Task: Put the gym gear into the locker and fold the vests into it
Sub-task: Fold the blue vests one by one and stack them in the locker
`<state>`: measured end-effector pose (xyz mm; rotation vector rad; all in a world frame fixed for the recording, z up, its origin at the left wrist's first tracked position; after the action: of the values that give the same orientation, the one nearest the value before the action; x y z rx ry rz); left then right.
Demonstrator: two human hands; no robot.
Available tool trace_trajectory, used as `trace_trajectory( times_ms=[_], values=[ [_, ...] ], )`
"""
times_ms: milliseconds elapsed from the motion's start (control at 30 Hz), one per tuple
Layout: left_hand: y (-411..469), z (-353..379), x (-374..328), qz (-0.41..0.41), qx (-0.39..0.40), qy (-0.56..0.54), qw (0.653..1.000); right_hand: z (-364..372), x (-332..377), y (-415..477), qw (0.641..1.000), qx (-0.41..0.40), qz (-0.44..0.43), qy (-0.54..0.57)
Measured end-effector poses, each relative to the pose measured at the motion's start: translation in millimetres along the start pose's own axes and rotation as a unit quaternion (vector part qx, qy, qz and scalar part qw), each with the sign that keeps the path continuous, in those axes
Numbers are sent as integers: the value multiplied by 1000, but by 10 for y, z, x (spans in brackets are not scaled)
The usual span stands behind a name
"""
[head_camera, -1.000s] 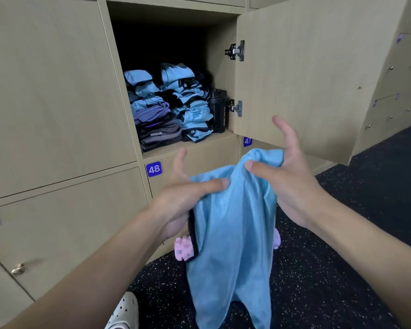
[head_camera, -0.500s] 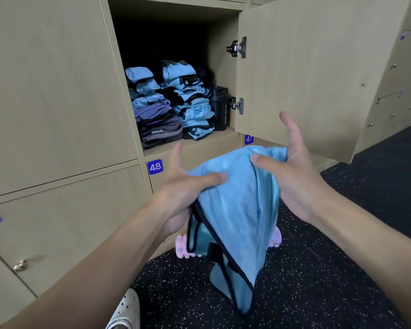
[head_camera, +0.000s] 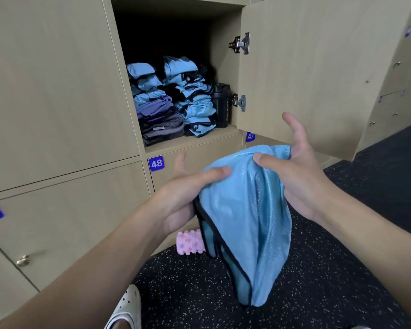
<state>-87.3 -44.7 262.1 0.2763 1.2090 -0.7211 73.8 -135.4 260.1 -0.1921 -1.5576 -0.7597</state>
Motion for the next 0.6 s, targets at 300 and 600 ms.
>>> trace_trajectory(
  times_ms=[300, 600],
  values=[
    [27, 1, -95, 104, -38, -49, 993, -217, 20, 93, 989, -23, 27, -142],
    [49, -136, -185, 84, -27, 127, 988, -334, 25, 107, 980, 22, 77, -184]
  ],
)
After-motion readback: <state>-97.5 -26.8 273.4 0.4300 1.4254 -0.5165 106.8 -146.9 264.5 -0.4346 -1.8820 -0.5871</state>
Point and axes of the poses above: each hand's wrist, its own y-axis towards the middle knuckle, its own z-axis out of the palm, x = y × z, the point moved 1 cm from there along y, towards the middle knuckle, and after that the axes turned 5 degrees about -y, right-handed, at the moved point
